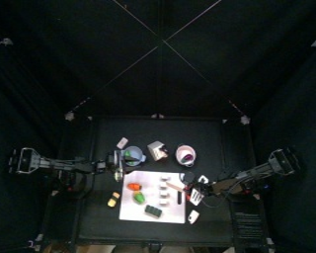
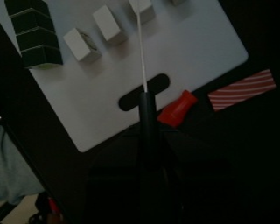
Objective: Drop cleaver
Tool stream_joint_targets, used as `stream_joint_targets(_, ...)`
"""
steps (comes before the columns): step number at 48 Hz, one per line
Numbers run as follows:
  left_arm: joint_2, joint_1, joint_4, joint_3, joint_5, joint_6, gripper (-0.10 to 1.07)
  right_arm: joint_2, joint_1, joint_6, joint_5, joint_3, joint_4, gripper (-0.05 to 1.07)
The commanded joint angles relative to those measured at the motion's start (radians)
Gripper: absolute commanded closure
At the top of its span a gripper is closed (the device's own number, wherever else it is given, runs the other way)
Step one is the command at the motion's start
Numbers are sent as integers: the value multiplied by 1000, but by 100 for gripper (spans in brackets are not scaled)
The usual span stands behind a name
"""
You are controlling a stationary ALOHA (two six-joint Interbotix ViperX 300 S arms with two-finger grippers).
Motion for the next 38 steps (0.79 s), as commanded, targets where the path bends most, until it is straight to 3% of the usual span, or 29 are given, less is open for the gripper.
stream_joint_targets(1, -48, 5, 3, 28, -3, 2, 22, -60, -5, 2, 14, 5, 35, 65)
stream_joint_targets(8, -117, 2, 2, 71, -2, 2, 22, -140, -38, 17, 20, 54, 98, 65)
stream_joint_targets(17, -184, 0, 2, 121, 9, 2, 22, -235, -63, 132, 18, 147, 152, 65)
stream_joint_targets(31, -195, 2, 0, 129, 23, 0, 22, -331, -57, 380, 28, 244, 71, 65)
stream_joint_targets(38, -195, 0, 0, 129, 44, -3, 22, -319, -49, 537, 32, 261, 17, 65)
